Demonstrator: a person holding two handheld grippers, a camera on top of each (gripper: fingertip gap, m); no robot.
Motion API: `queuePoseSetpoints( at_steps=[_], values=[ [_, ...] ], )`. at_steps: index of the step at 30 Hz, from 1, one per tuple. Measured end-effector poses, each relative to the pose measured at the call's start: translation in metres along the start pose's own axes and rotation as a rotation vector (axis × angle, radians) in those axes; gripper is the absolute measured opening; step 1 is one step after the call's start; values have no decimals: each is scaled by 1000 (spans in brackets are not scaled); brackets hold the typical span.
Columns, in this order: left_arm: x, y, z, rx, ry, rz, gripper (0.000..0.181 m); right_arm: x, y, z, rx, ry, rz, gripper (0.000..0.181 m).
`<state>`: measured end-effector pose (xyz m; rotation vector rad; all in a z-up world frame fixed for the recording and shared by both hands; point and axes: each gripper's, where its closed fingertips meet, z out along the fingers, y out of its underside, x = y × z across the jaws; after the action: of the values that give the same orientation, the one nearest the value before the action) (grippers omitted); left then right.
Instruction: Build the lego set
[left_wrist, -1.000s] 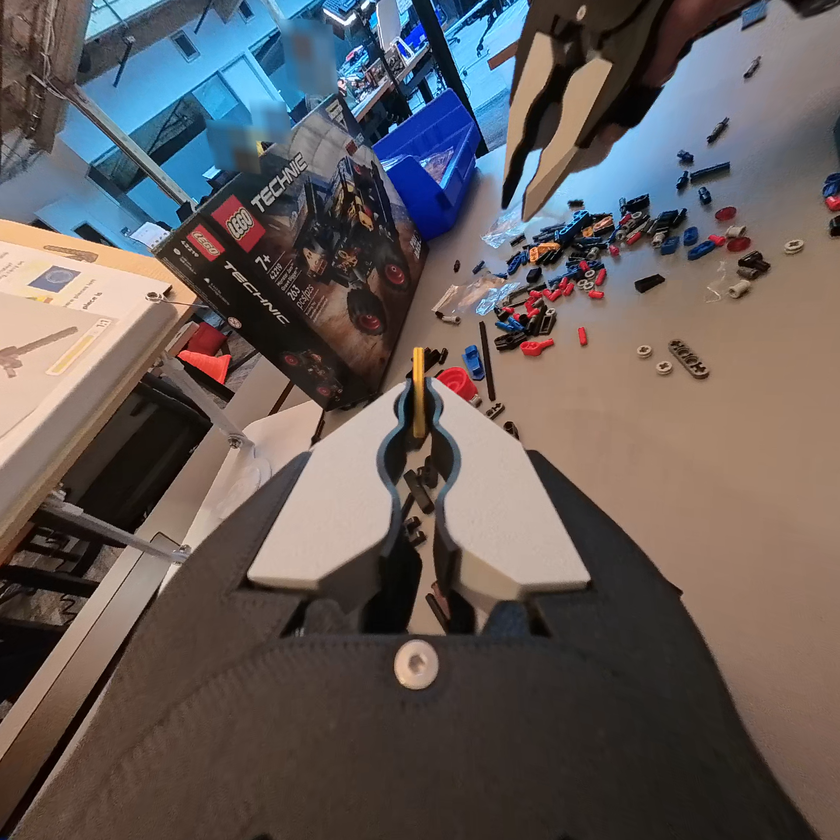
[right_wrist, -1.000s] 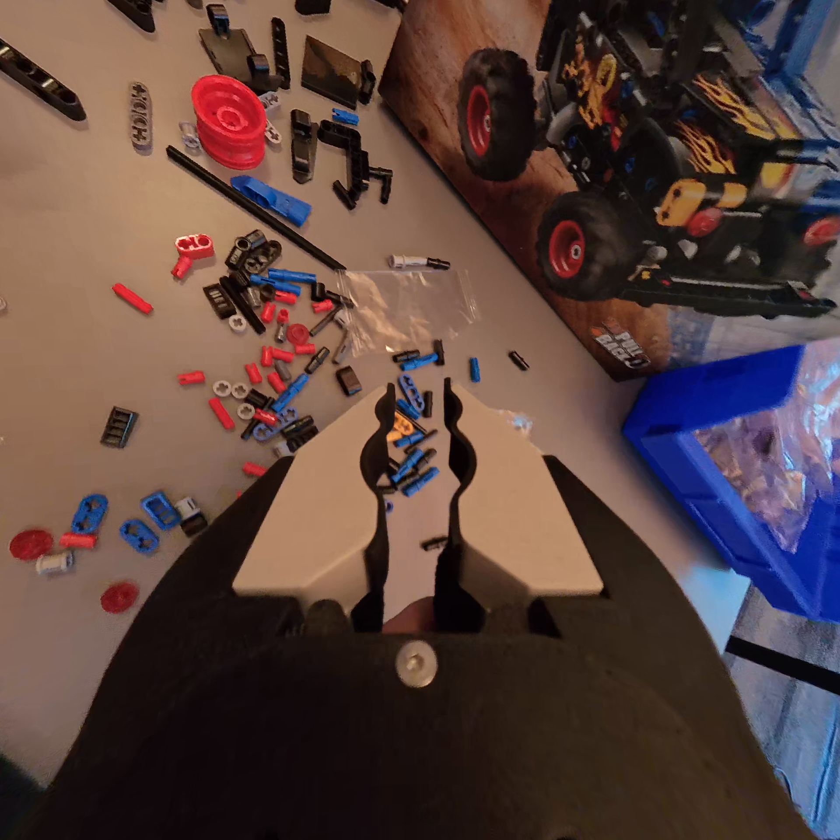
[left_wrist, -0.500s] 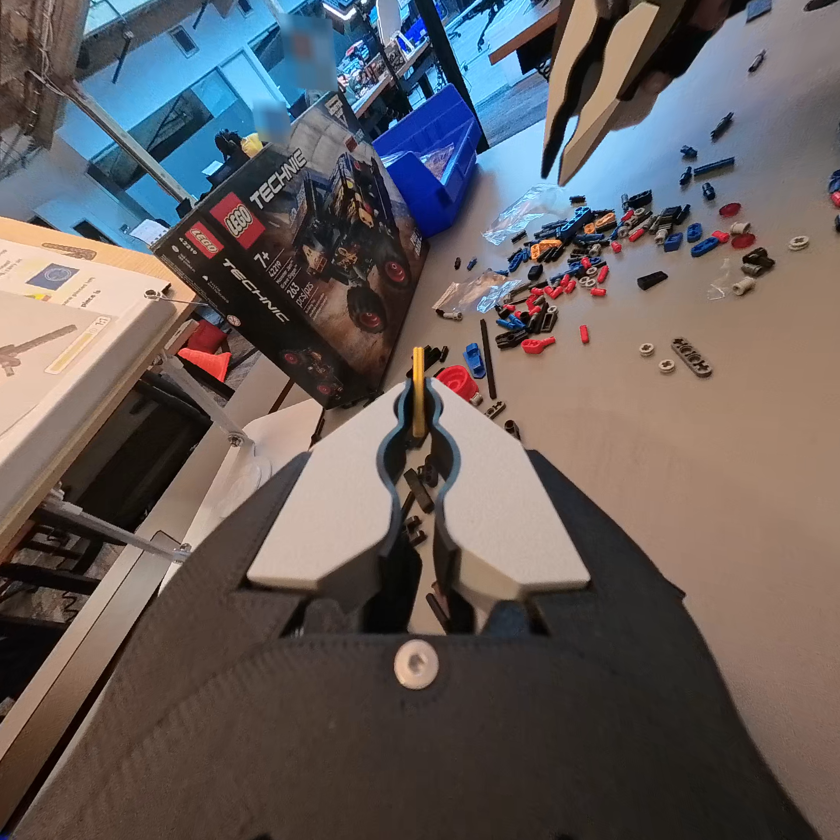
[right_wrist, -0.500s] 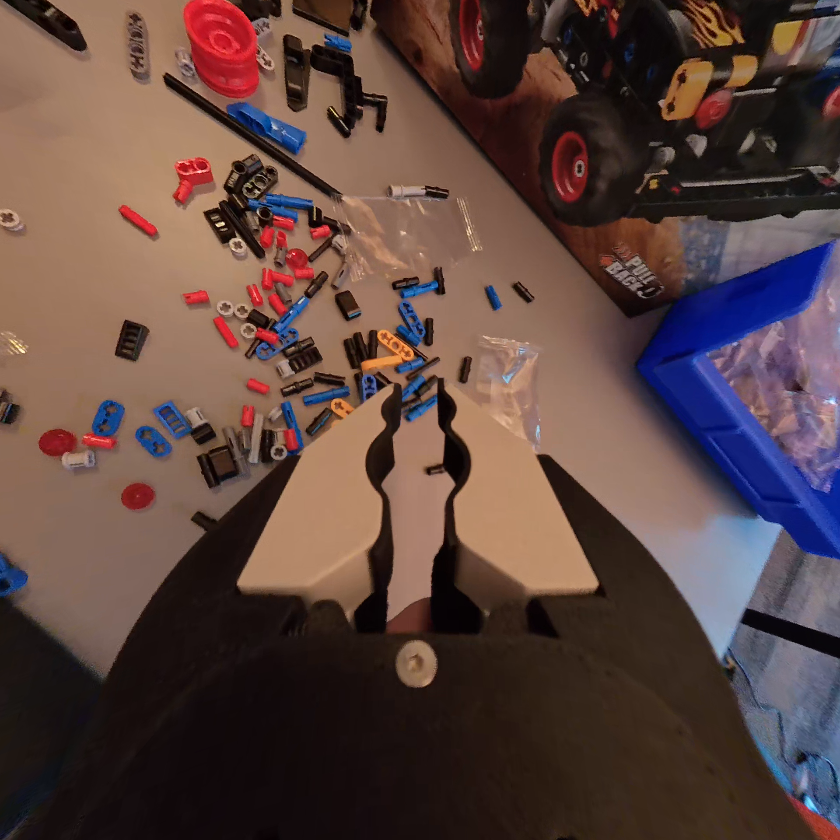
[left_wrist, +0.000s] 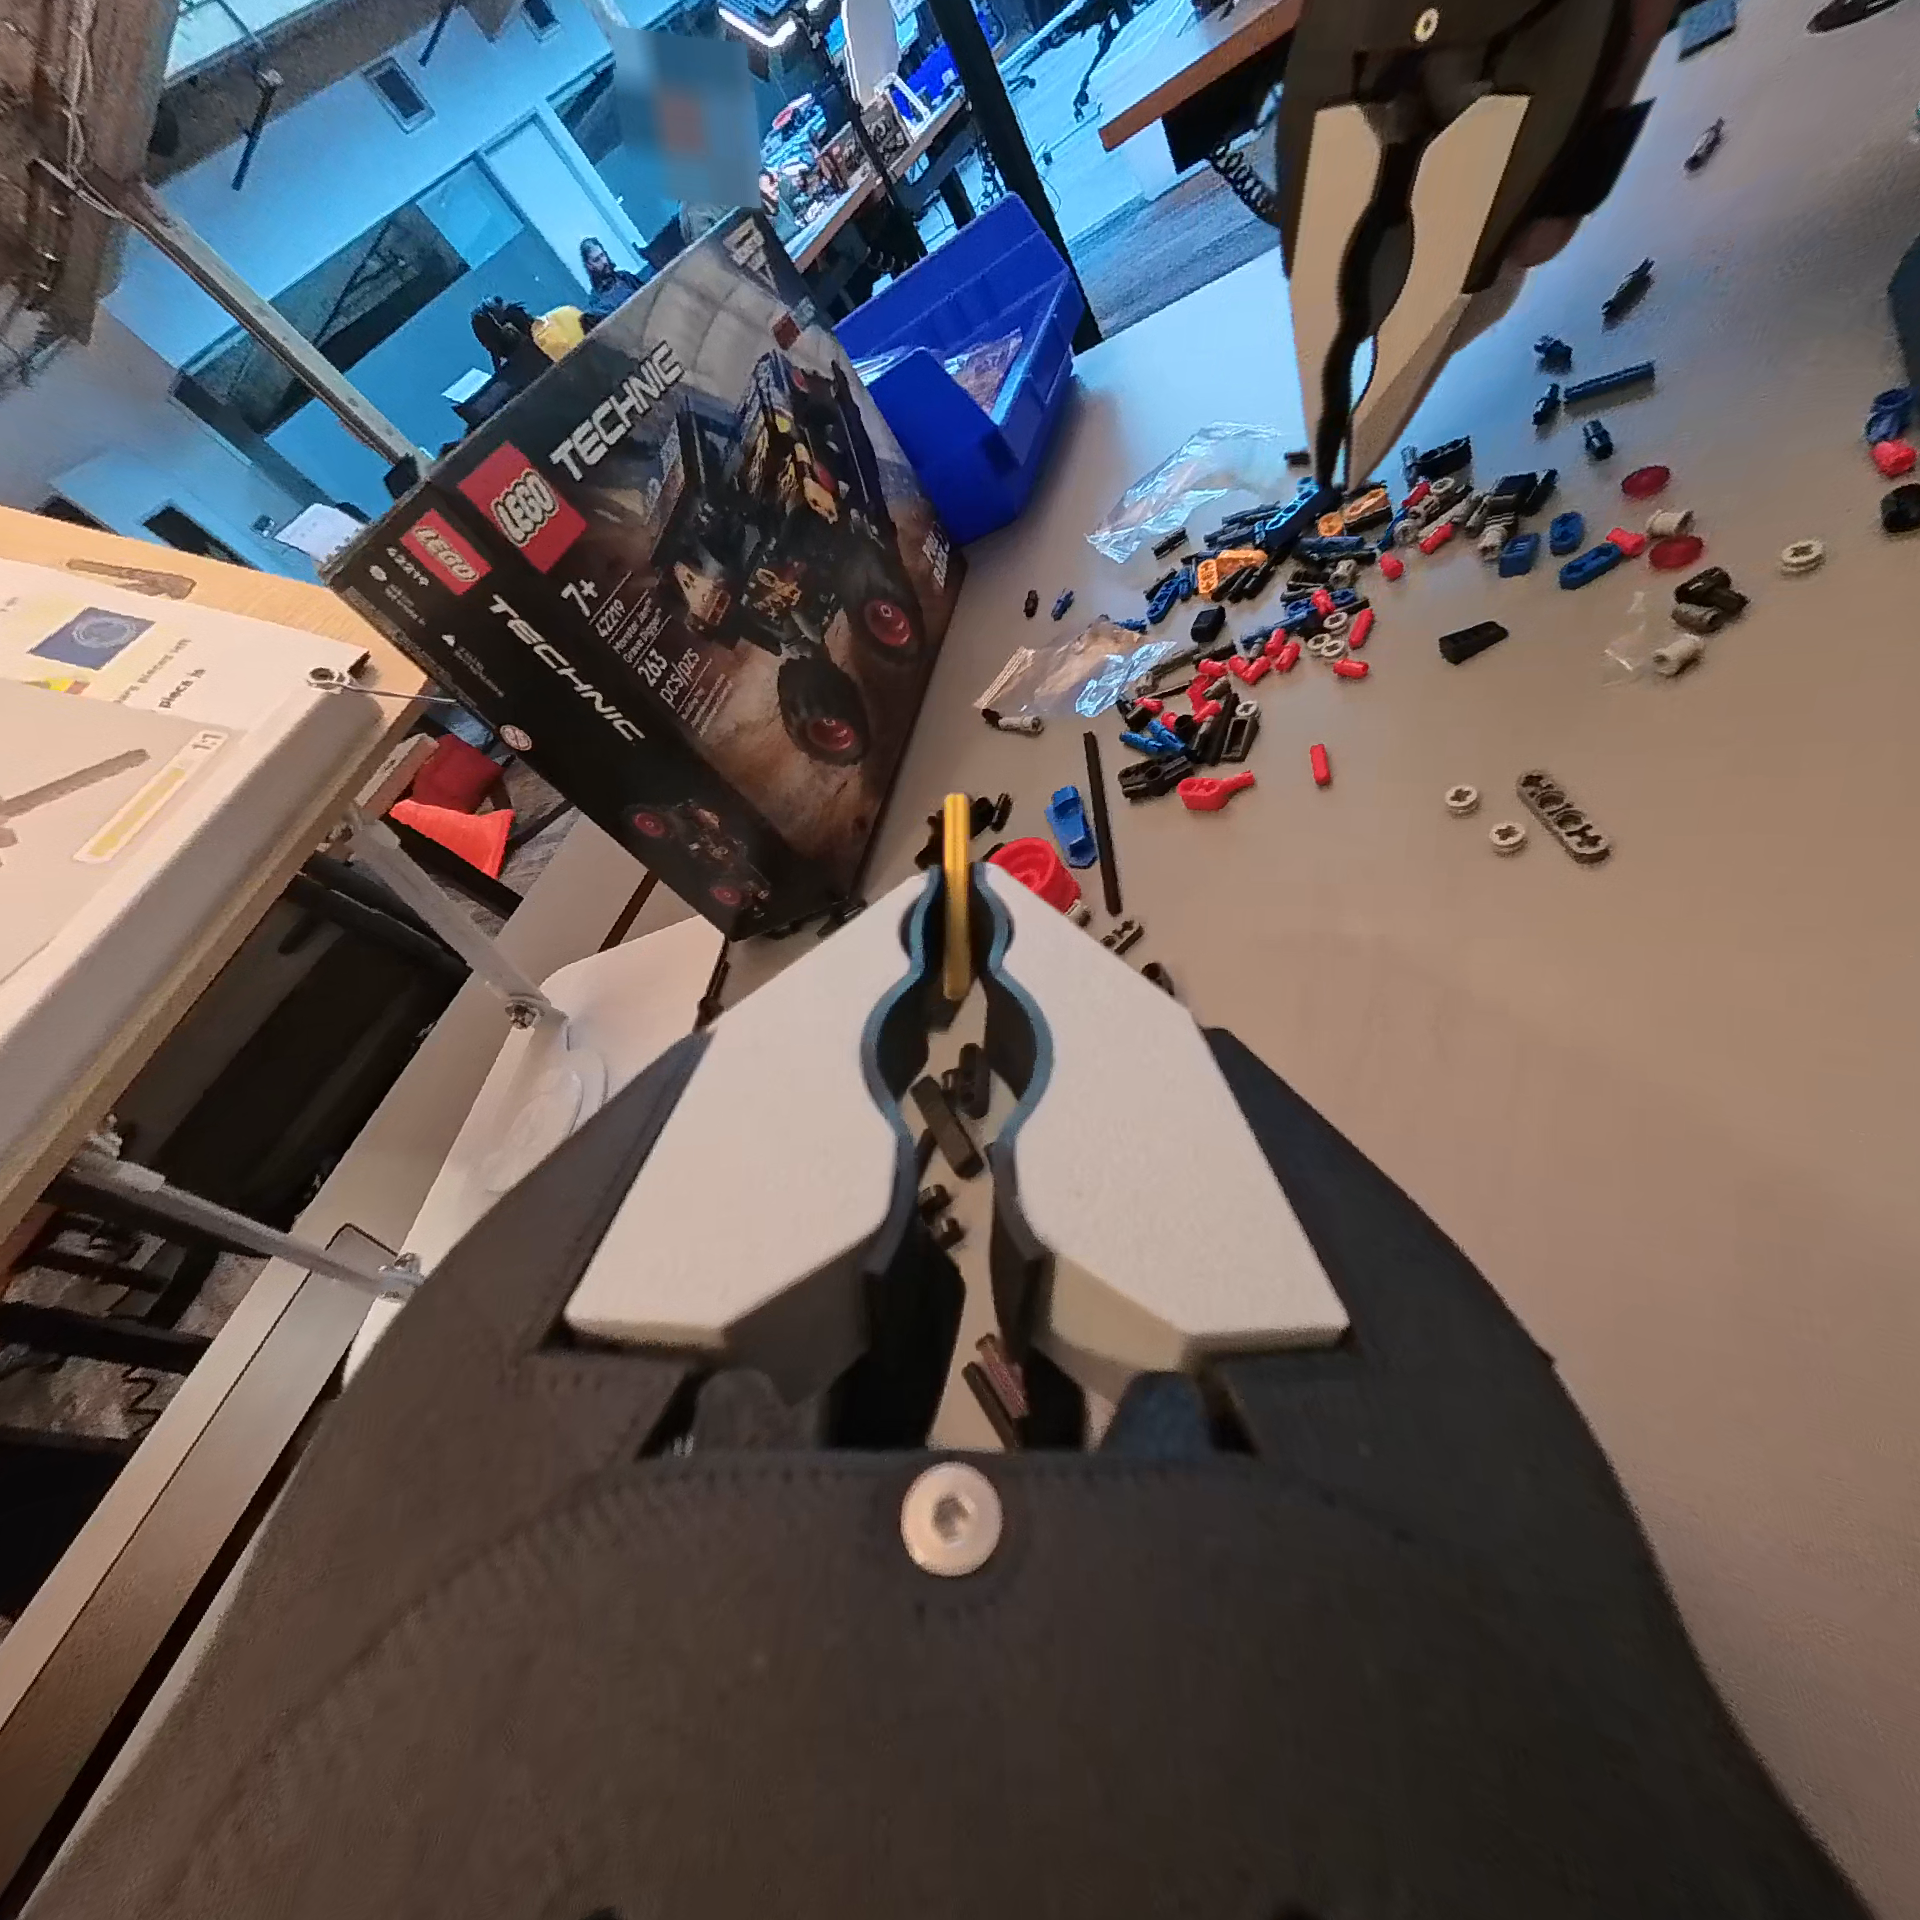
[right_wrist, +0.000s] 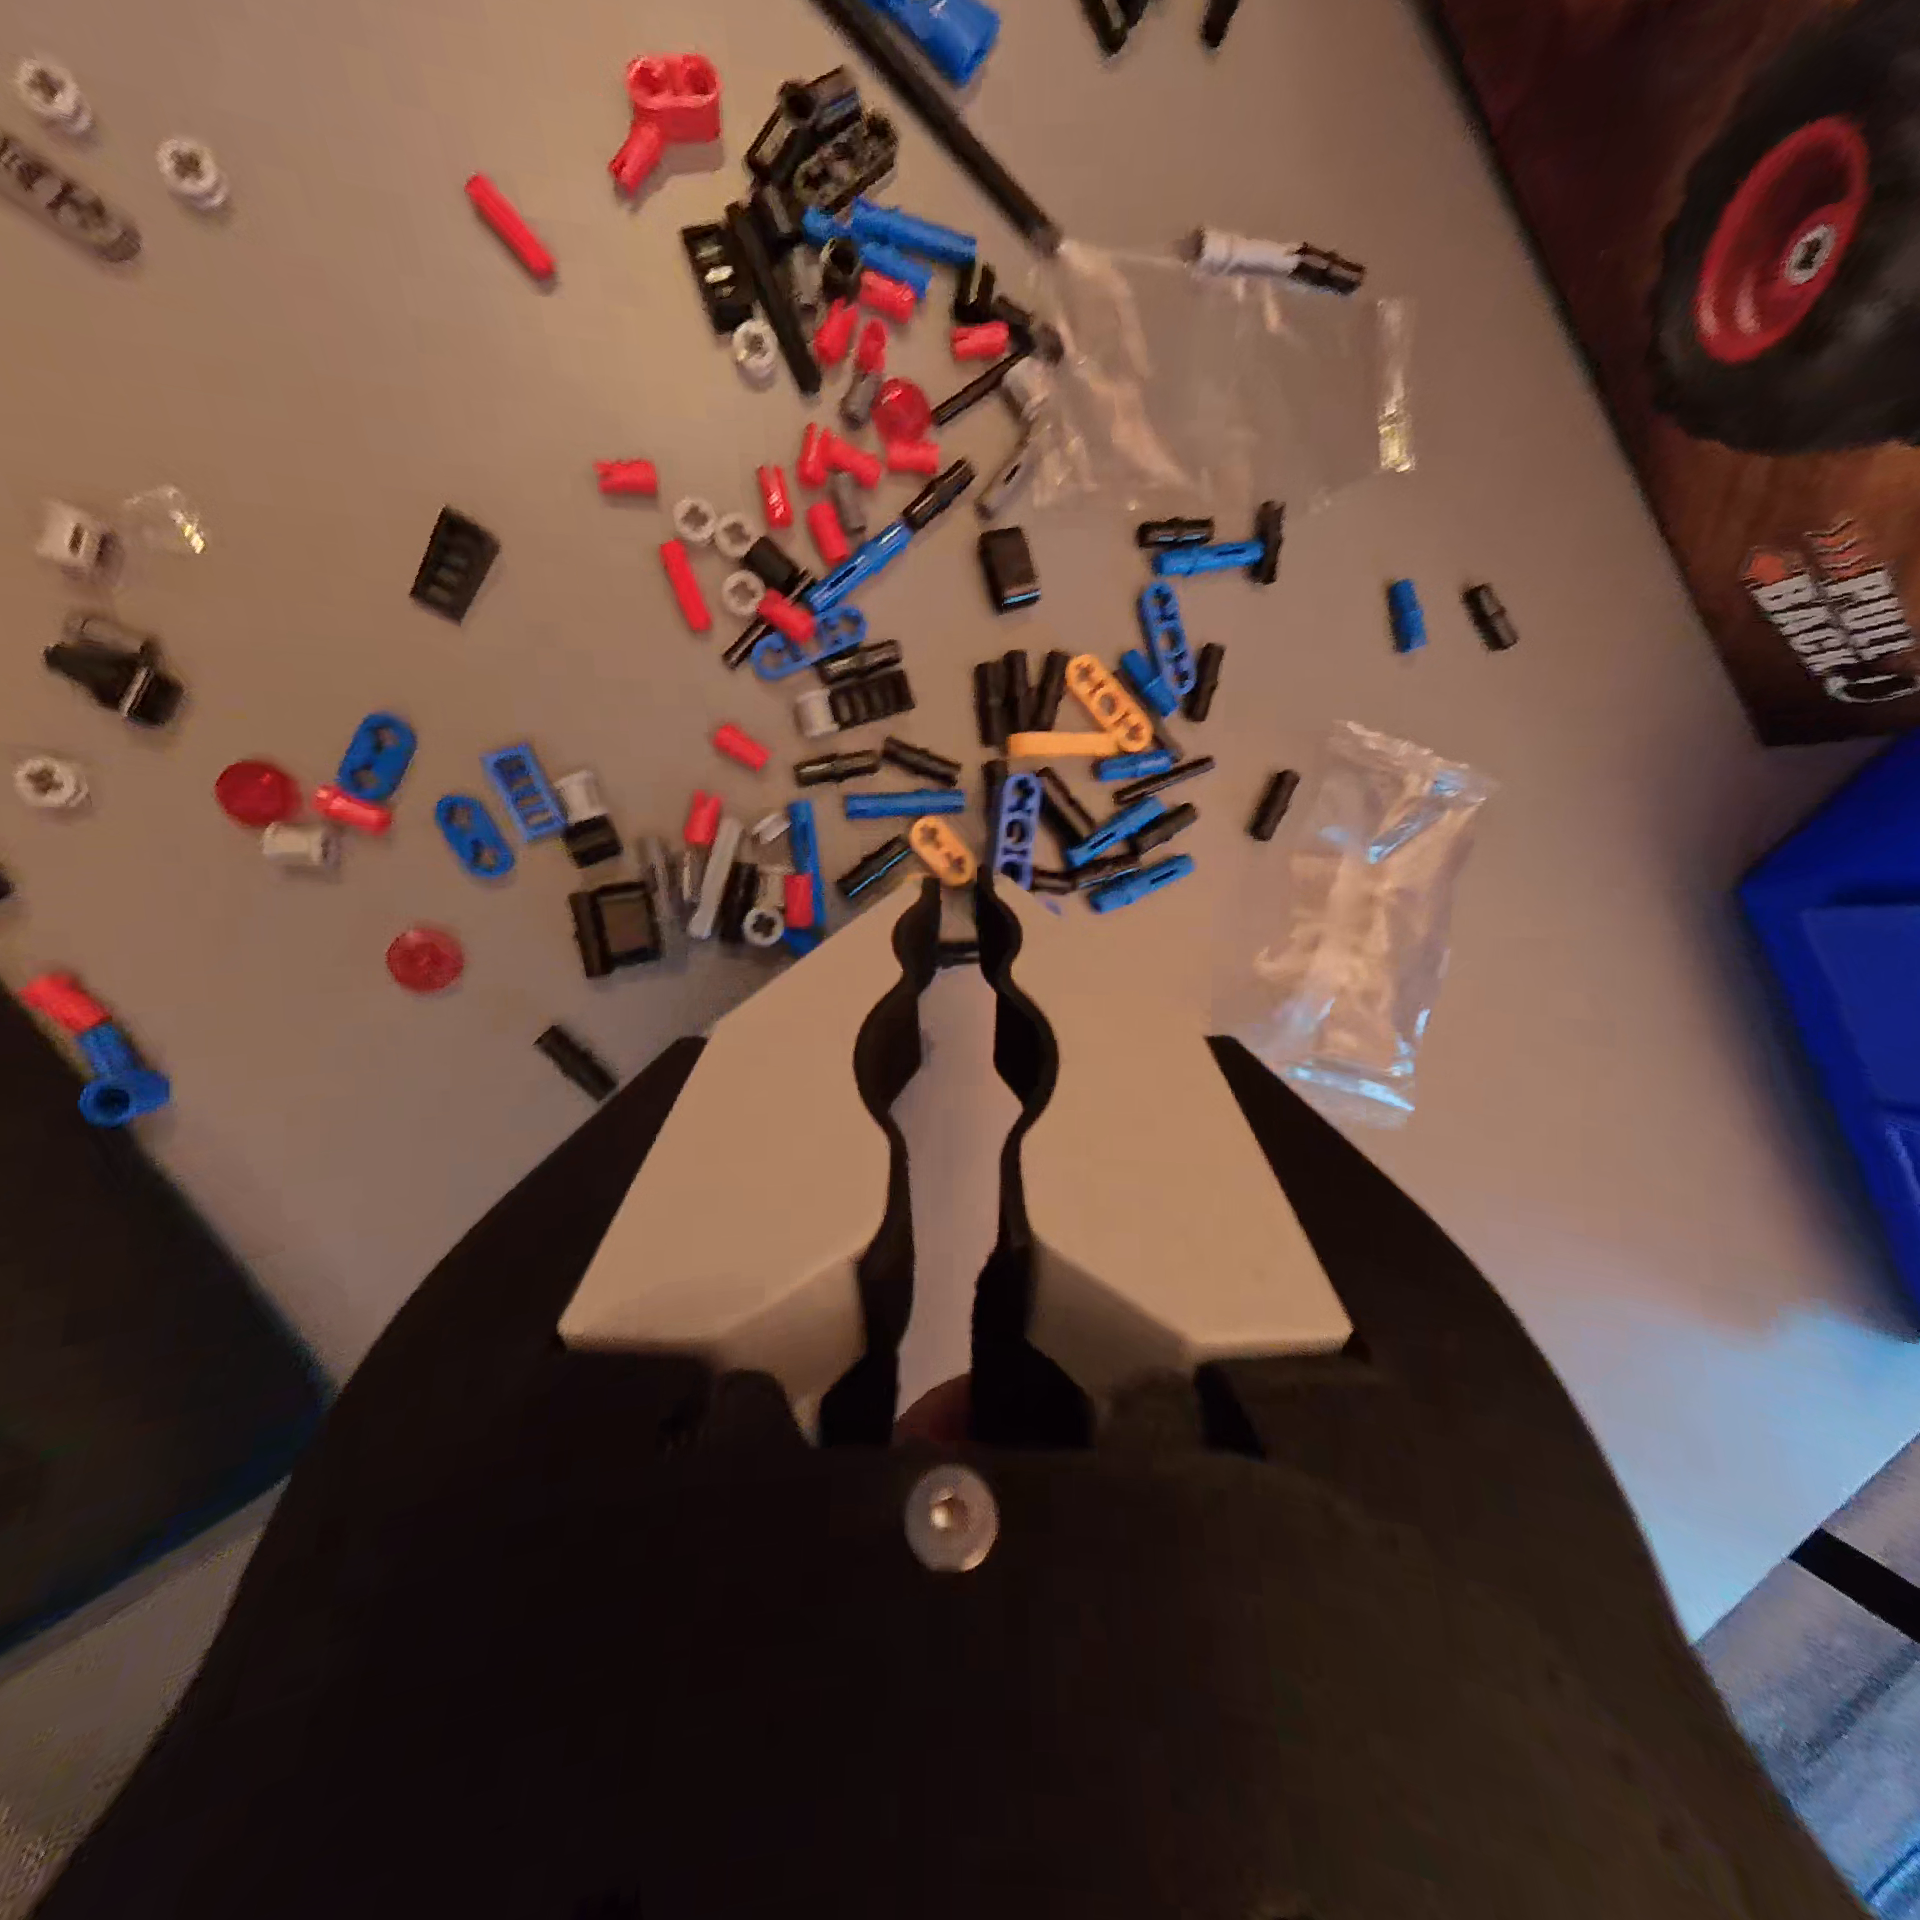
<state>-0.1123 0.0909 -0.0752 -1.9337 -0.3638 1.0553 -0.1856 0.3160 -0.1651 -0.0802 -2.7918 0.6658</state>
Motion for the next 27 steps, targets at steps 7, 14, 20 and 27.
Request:
queuePoseSetpoints(
  at_steps=[7,14,20,27],
  values=[
    [0,1,0,-8,-2,6,2,1,2,5,-13,-7,-15,9],
    [2,3,1,-17,5,8,2,1,-2,9,2,-28,-16,8],
    [1,2,-1,-12,6,6,2,-3,-7,12,18,-63,-26,2],
    [1,2,-2,-12,8,9,2,-5,-9,11,19,-67,-25,10]
  ],
)
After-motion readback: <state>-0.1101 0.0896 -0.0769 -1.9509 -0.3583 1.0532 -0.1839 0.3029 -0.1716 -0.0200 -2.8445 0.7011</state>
